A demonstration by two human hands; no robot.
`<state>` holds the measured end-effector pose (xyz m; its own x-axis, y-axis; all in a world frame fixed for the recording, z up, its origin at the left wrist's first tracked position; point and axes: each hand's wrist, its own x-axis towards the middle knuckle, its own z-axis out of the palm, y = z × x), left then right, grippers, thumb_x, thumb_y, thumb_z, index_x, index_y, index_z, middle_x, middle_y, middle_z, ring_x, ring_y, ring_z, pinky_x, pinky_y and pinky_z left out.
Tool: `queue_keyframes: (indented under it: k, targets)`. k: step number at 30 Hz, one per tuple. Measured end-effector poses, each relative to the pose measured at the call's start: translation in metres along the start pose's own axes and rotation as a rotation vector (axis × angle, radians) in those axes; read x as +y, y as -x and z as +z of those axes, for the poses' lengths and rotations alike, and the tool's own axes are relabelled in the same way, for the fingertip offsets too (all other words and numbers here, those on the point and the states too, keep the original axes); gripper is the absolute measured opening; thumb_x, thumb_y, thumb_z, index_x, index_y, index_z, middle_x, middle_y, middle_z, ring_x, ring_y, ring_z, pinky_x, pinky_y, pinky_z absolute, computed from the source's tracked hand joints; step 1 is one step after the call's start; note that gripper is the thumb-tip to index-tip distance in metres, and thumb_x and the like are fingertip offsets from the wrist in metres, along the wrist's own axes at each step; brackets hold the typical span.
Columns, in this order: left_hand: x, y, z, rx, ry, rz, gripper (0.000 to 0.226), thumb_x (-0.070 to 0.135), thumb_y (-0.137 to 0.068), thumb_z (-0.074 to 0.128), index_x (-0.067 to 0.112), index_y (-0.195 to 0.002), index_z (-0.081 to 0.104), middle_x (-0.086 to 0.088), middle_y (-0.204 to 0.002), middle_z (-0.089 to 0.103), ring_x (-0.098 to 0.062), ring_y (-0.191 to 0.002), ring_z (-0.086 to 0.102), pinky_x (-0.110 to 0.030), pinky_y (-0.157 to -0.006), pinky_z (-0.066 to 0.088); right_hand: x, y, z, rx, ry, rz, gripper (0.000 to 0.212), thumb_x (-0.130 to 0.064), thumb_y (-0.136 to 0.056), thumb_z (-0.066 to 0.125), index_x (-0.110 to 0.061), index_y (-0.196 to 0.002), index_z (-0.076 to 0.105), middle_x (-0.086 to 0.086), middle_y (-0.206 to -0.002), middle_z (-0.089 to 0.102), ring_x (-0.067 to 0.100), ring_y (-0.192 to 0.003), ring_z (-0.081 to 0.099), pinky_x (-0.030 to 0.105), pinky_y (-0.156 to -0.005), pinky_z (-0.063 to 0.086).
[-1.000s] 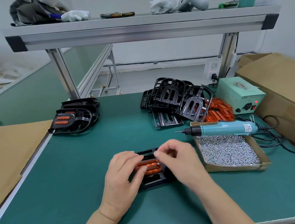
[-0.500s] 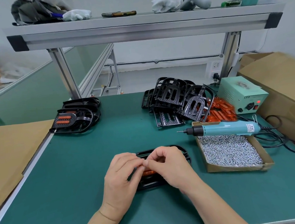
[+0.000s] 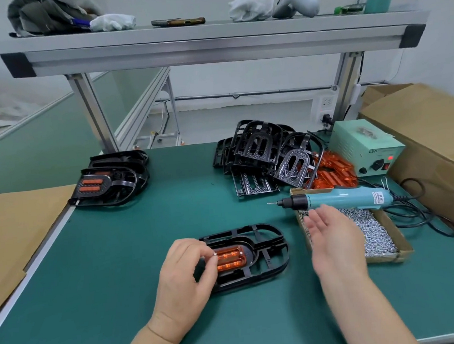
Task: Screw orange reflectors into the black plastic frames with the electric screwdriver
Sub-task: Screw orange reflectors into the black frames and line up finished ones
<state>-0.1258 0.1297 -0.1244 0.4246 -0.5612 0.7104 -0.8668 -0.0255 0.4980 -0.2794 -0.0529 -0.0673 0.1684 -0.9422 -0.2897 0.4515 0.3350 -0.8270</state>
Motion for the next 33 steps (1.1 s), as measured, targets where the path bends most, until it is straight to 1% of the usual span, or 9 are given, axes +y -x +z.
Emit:
queue_keyframes:
  k: [3,6,12,16,21,23,26,29,33]
  targets:
    - [0.001,0.000,0.001,-0.009,0.005,0.013,0.010,0.018,-0.088,0.061,0.016,-0.078,0.061,0.015,-0.086,0.058,-0.011,-0.089,0.058,-0.021,-0.082,0.045,-0.012,-0.014,-0.008,0.071,-0.140,0.151,0.034,-0.008,-0.105,0.047,0.004,-0.137,0.046,0.024,-0.139,0.052,0.030,-0.124,0.055,0.038,-0.109,0.044]
    - [0.001,0.000,0.000,-0.018,0.000,0.015,0.010,0.017,-0.088,0.061,0.015,-0.078,0.061,0.013,-0.086,0.058,-0.012,-0.089,0.058,-0.023,-0.081,0.045,-0.018,-0.029,-0.004,0.071,-0.230,0.200,0.049,-0.016,-0.106,0.048,0.003,-0.149,0.033,0.025,-0.149,0.044,0.034,-0.138,0.047,0.044,-0.117,0.037]
    - [0.001,0.000,0.000,-0.039,-0.035,0.003,0.013,0.020,-0.090,0.058,0.014,-0.080,0.063,0.012,-0.086,0.059,-0.011,-0.088,0.057,-0.025,-0.081,0.046,-0.023,-0.057,0.007,0.133,-0.324,0.203,0.032,-0.027,-0.099,0.064,-0.013,-0.125,0.051,0.009,-0.118,0.065,0.022,-0.093,0.067,0.047,-0.103,0.051]
    - [0.002,-0.002,-0.001,-0.052,-0.041,-0.021,0.014,0.022,-0.090,0.058,0.014,-0.080,0.064,0.010,-0.085,0.060,-0.011,-0.088,0.057,-0.025,-0.082,0.046,-0.016,-0.057,0.012,0.114,-0.213,0.109,0.021,-0.030,-0.095,0.069,-0.014,-0.103,0.059,0.005,-0.106,0.071,0.016,-0.084,0.072,0.035,-0.084,0.060]
    - [0.003,-0.002,-0.001,-0.078,-0.031,-0.037,0.014,0.023,-0.091,0.057,0.014,-0.081,0.063,0.010,-0.085,0.060,-0.012,-0.088,0.057,-0.026,-0.081,0.046,-0.008,-0.046,0.024,0.092,-0.154,-0.049,0.023,-0.032,-0.093,0.071,-0.016,-0.101,0.056,-0.004,-0.066,0.063,0.005,-0.053,0.059,0.022,-0.056,0.051]
    - [0.003,-0.002,-0.001,-0.080,-0.033,-0.035,0.014,0.022,-0.091,0.057,0.015,-0.081,0.062,0.010,-0.086,0.060,-0.011,-0.089,0.057,-0.025,-0.082,0.045,-0.006,-0.040,0.030,0.030,-0.202,-0.052,0.021,-0.028,-0.091,0.072,-0.017,-0.098,0.056,-0.004,-0.062,0.061,0.006,-0.051,0.056,0.021,-0.053,0.049]
    - [0.003,-0.002,-0.001,-0.085,-0.034,-0.032,0.013,0.020,-0.091,0.058,0.014,-0.080,0.062,0.010,-0.085,0.060,-0.012,-0.088,0.056,-0.025,-0.082,0.045,-0.006,-0.029,0.041,-0.095,-0.325,-0.012,0.034,-0.023,-0.085,0.077,-0.015,-0.112,0.057,-0.002,-0.075,0.057,0.008,-0.057,0.055,0.022,-0.061,0.051]
    - [0.002,-0.002,-0.001,-0.085,-0.036,-0.038,0.012,0.019,-0.091,0.058,0.014,-0.080,0.061,0.010,-0.085,0.060,-0.012,-0.088,0.056,-0.025,-0.081,0.045,-0.005,-0.020,0.053,-0.220,-0.454,0.033,0.040,-0.022,-0.068,0.083,-0.014,-0.101,0.062,-0.003,-0.074,0.061,0.008,-0.057,0.054,0.020,-0.057,0.051]
    - [0.002,-0.001,-0.002,-0.088,-0.043,-0.031,0.012,0.019,-0.090,0.058,0.013,-0.080,0.060,0.009,-0.085,0.059,-0.013,-0.087,0.055,-0.027,-0.081,0.045,0.005,-0.006,0.065,-0.308,-0.372,0.087,0.041,-0.020,-0.066,0.082,-0.014,-0.100,0.061,-0.002,-0.072,0.057,0.009,-0.058,0.051,0.020,-0.054,0.047]
